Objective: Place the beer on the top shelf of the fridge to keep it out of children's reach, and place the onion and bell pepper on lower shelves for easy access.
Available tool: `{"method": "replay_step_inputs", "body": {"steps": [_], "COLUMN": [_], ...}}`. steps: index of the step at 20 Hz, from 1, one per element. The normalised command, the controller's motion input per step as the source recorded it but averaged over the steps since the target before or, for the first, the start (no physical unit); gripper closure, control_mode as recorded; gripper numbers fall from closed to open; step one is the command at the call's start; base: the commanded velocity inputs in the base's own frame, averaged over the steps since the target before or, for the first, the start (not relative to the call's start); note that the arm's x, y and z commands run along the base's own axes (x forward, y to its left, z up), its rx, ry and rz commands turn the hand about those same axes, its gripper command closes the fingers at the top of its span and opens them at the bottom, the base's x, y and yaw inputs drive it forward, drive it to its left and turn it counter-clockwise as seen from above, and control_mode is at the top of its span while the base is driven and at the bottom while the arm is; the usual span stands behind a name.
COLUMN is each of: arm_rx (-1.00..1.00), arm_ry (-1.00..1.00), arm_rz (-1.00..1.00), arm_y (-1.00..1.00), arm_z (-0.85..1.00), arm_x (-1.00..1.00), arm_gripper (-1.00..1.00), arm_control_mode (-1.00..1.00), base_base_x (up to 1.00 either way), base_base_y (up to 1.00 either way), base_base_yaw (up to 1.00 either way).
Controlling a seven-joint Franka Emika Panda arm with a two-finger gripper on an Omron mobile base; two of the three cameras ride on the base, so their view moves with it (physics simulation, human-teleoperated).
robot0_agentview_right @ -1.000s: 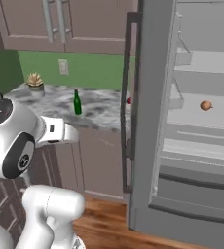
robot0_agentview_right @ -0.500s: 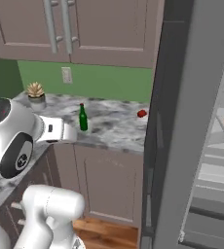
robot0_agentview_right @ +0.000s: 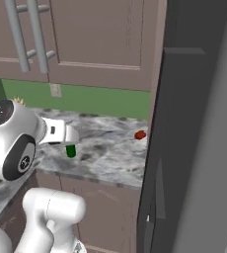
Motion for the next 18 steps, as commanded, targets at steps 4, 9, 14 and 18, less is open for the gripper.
{"method": "replay_step_inputs", "body": {"steps": [4,9,14,18], "arm_rx": [-0.01,-0.01,0.0,0.01], "arm_ry": [0.02,0.09,0.02,0.0], "arm_rz": [0.0,0.0,0.0,0.0], "arm_y": [0.12,0.37,0.32,0.3], "arm_z": [-0.11,-0.42,-0.46,-0.41], "arm_x": [0.11,0.44,0.45,0.48], "arm_gripper": [-1.0,-1.0,-1.0,-1.0], "arm_control_mode": [-1.0,-1.0,-1.0,-1.0], "base_base_x": [0.34,0.0,0.0,0.0], "base_base_y": [0.33,0.0,0.0,0.0], "base_base_yaw": [0.0,0.0,0.0,0.0]}}
